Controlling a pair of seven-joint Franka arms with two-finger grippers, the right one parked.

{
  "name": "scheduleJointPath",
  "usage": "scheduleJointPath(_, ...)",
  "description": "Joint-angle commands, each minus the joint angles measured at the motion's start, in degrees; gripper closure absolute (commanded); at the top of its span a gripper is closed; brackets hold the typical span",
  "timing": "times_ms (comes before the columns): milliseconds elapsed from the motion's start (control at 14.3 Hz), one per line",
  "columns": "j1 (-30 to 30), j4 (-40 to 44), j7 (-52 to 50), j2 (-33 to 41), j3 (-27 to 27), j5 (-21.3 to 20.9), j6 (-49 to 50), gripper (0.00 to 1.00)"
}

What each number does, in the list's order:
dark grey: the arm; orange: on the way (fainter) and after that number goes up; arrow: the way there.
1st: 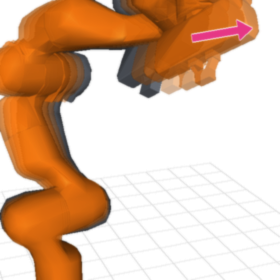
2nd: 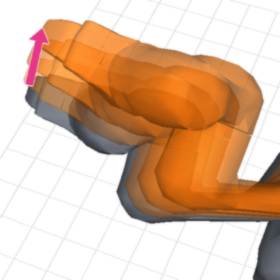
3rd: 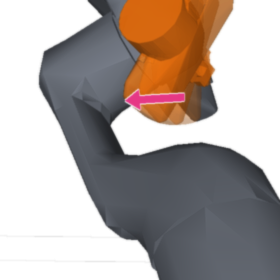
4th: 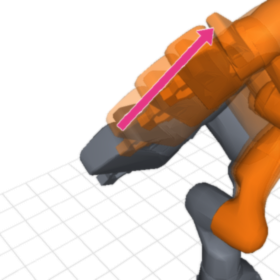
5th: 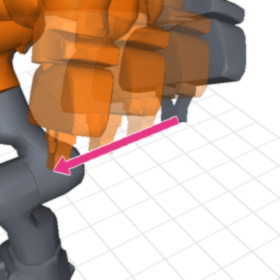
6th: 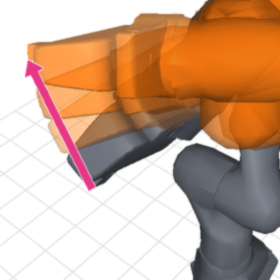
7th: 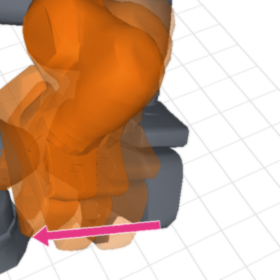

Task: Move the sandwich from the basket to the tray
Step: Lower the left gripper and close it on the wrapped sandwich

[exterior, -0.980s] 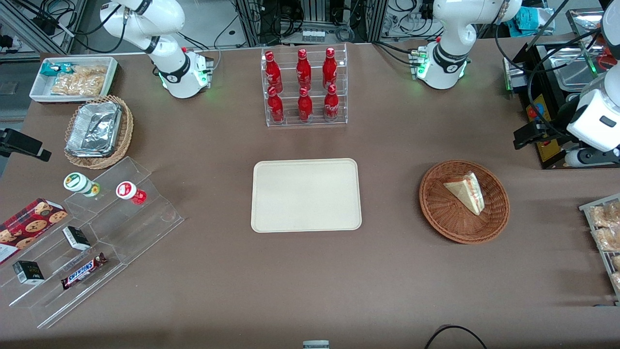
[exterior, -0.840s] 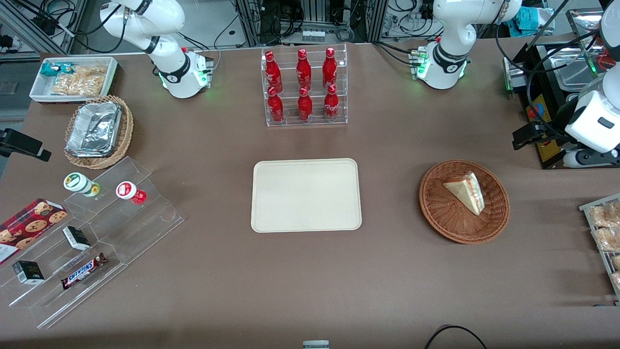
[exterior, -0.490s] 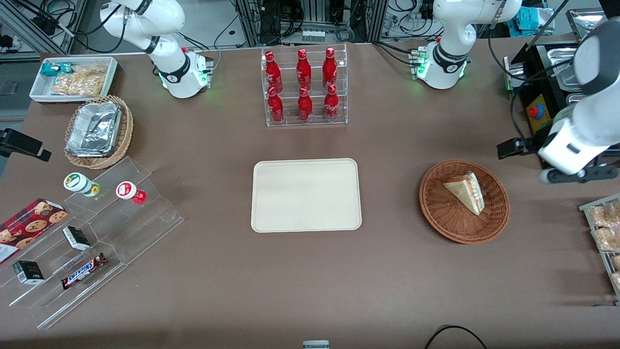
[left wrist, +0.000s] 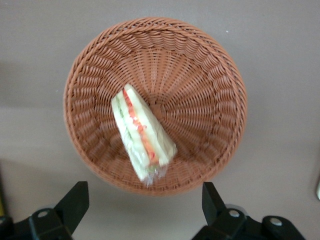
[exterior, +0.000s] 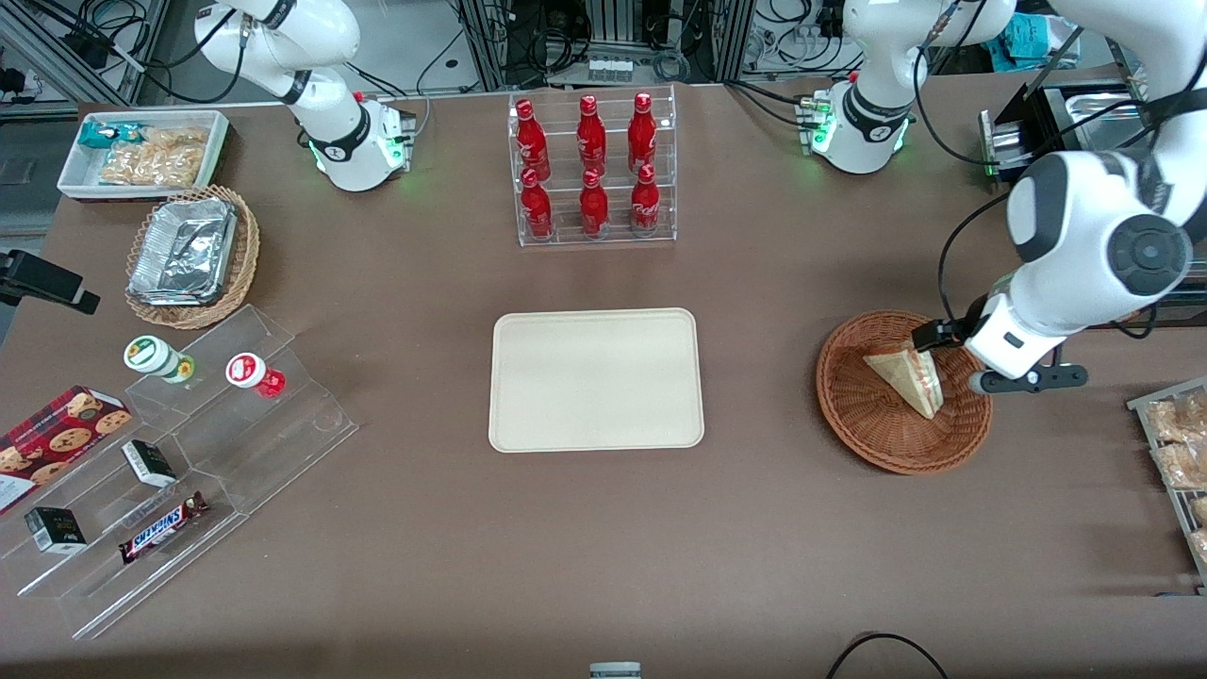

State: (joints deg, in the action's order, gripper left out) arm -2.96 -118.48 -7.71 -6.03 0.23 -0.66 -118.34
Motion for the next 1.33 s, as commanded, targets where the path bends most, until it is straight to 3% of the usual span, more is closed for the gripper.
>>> scheduleJointPath(0, -0.21, -8.24, -7.63, 2.95, -0.50, -0.04, -8.55, 0.00)
scheduleJointPath(490, 0.15, -11.42, -32.34, 1.81, -0.67, 0.49, -12.62, 0.00)
scheduleJointPath(700, 0.06, -14.57, -44.47, 0.15, -0.67, 0.49, -21.45, 0.00)
scheduleJointPath(980, 0.06, -17.40, -46.00, -2.05, -0.59, 0.58, -26.68, 0.00)
scheduleJointPath(1050, 0.06, -17.32, -46.00, -2.84, -0.59, 0.66, -26.68, 0.07)
scheduleJointPath(1190, 0.06, -17.31, -47.31, -3.47, -0.59, 0.66, -26.51, 0.65)
scheduleJointPath(1260, 0.06, -17.23, -47.66, -3.12, -0.59, 0.66, -26.16, 0.85)
